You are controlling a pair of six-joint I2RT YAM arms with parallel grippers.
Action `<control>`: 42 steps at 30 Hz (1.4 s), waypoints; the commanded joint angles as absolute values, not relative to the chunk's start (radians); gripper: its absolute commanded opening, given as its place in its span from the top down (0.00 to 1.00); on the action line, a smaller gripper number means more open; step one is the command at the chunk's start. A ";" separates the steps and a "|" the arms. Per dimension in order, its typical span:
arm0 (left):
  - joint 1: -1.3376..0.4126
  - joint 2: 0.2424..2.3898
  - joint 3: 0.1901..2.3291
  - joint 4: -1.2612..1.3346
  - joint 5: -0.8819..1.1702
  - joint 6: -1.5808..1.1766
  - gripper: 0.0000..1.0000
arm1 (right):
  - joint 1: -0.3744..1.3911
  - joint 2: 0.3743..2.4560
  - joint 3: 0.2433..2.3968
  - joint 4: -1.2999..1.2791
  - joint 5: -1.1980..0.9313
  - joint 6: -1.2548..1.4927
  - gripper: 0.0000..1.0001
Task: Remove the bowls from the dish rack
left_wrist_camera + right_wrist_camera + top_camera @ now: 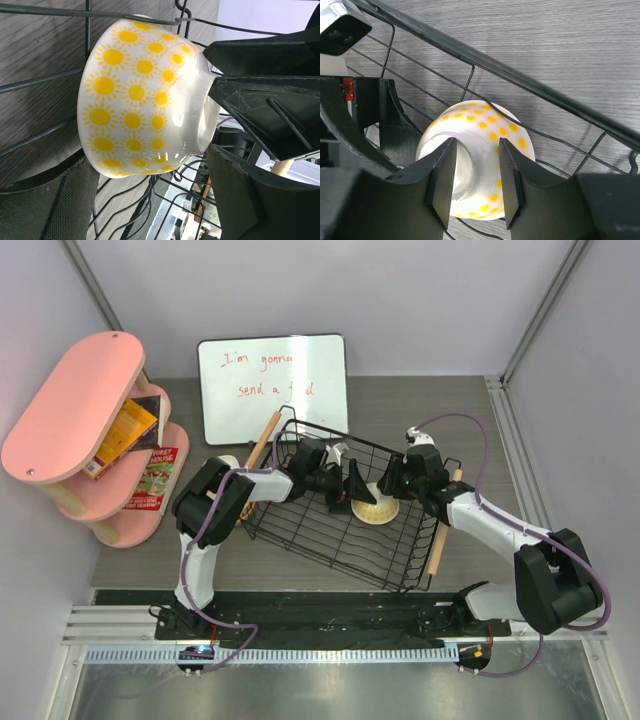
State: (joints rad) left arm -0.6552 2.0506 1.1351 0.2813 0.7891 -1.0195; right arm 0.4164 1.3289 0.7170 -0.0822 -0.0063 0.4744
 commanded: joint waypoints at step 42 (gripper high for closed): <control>-0.664 2.063 1.062 0.476 0.476 -1.230 0.48 | 0.538 1.321 0.577 -0.137 -0.195 0.661 0.59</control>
State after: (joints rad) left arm -0.6601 2.0548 1.0649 0.4145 0.7010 -1.2449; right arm 0.4393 1.2636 0.6319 -0.0238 0.0643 0.5510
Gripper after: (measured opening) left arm 0.705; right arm 0.415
